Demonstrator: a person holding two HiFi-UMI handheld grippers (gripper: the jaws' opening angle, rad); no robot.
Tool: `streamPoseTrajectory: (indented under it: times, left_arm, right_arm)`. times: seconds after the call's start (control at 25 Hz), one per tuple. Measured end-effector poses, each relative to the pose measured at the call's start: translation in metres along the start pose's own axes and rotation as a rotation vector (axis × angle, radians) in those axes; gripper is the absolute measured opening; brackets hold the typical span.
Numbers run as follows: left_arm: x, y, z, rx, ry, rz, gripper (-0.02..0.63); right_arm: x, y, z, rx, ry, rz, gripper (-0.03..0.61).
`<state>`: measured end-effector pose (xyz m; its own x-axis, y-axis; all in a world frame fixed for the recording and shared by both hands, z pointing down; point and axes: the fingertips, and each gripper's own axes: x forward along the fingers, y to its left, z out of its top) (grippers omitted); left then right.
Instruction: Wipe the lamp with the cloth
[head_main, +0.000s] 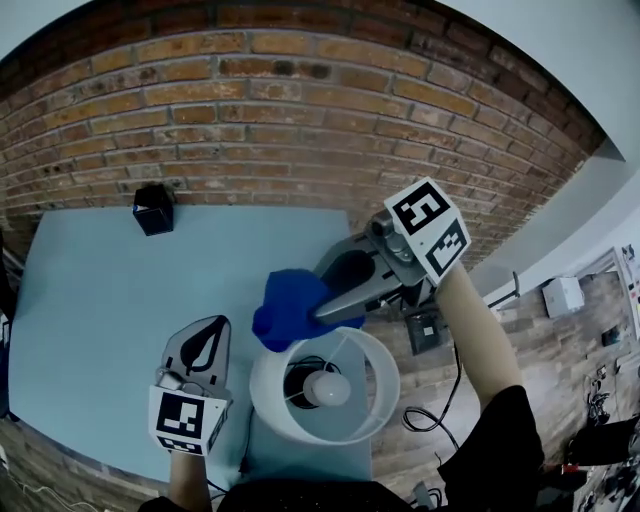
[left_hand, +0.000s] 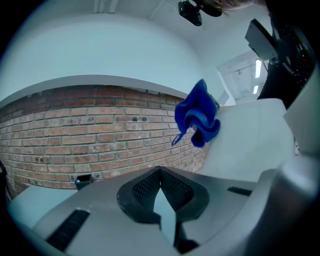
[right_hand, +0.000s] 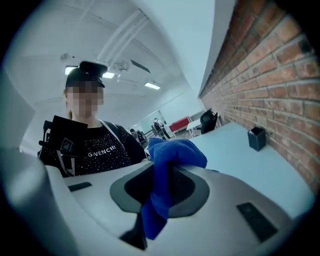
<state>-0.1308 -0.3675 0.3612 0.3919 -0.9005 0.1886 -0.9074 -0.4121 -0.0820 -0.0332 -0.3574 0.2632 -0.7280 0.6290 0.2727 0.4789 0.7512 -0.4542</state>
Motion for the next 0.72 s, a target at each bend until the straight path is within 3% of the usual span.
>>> streamPoseTrajectory:
  times: [0.24, 0.56, 0.72]
  left_arm:
    - [-0.008, 0.001, -0.012, -0.021, 0.028, 0.018, 0.009]
    - [-0.009, -0.001, -0.016, -0.039, 0.027, 0.016, 0.009]
    - [-0.010, -0.001, -0.016, -0.040, 0.026, 0.017, 0.009]
  right_arm:
    - [0.025, -0.056, -0.050, 0.226, 0.042, 0.013, 0.061]
    - [0.044, -0.116, -0.108, 0.293, 0.226, -0.181, 0.061]
    - [0.039, -0.130, -0.113, 0.312, 0.301, -0.254, 0.061]
